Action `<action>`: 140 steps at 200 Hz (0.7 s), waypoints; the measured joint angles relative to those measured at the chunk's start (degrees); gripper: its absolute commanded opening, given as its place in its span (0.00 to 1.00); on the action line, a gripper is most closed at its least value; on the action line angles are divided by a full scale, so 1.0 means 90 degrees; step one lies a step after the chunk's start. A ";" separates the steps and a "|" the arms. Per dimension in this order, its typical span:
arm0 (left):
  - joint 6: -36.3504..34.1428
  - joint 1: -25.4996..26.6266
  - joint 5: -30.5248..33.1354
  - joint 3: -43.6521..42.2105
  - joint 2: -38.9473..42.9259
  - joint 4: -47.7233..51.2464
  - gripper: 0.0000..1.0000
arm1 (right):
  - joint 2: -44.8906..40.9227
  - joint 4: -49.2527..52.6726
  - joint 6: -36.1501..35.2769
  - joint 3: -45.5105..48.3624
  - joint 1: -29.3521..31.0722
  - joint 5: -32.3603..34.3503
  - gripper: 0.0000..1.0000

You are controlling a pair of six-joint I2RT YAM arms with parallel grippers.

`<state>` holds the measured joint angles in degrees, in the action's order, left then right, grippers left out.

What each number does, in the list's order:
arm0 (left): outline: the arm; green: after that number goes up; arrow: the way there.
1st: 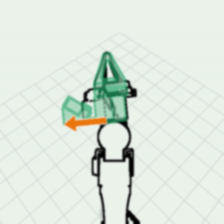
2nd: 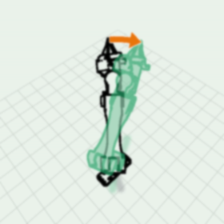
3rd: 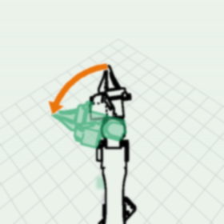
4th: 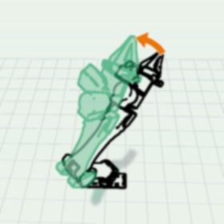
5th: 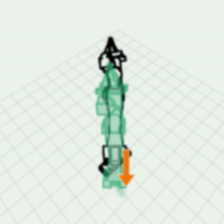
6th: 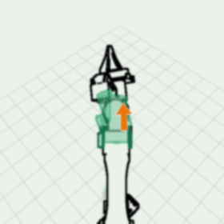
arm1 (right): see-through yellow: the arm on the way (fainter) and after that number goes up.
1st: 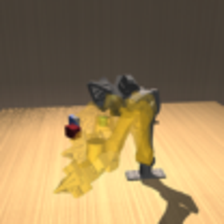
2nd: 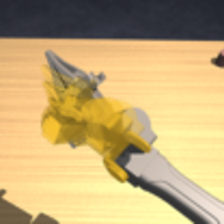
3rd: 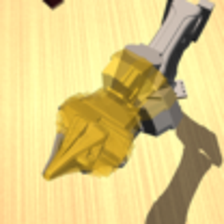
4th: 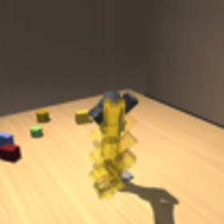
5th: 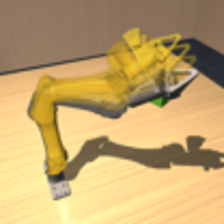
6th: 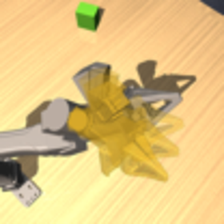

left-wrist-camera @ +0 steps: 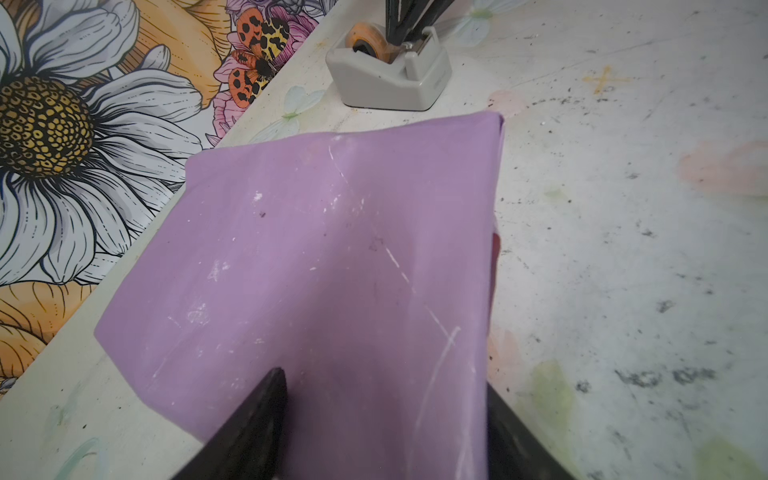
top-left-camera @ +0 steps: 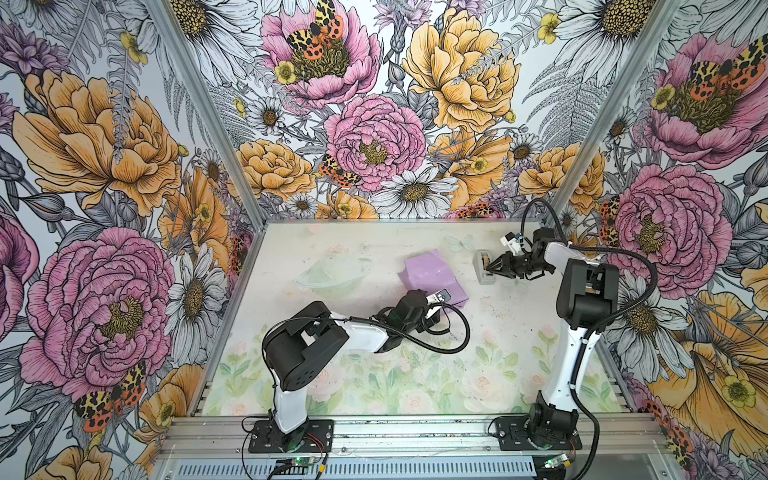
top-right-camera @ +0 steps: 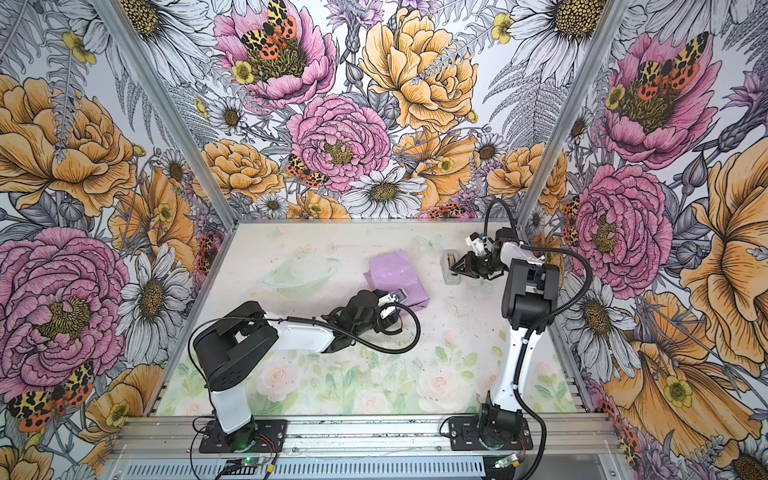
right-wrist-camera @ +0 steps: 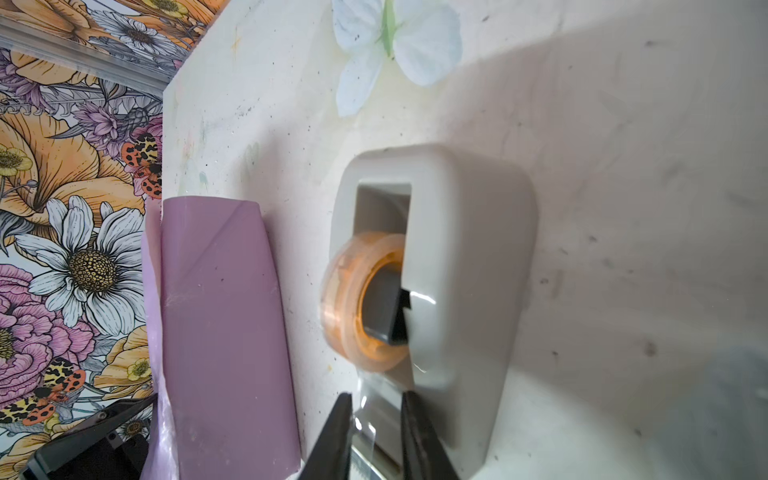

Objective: Wrap the gift box in paper

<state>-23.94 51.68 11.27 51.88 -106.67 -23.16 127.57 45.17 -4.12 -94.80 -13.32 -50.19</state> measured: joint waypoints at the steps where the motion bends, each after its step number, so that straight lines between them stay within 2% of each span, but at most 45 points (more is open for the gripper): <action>1: 0.0000 0.0000 -0.0002 0.0000 0.0000 0.0000 0.66 | 0.0002 0.0005 -0.0005 -0.0007 0.0000 -0.0002 0.24; 108: 0.0000 -0.0007 -0.0022 0.0000 0.0000 0.0000 0.66 | 0.0393 0.0505 -0.0330 -0.0515 -0.0002 -0.0313 0.17; 140: 0.0000 -0.0007 -0.0022 0.0019 0.0000 0.0034 0.66 | 0.0546 0.0663 -0.0379 -0.0692 0.0000 -0.0415 0.12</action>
<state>-23.94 51.62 11.07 52.05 -106.67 -22.85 132.49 51.13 -7.53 -101.03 -13.32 -53.93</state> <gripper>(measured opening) 0.658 0.134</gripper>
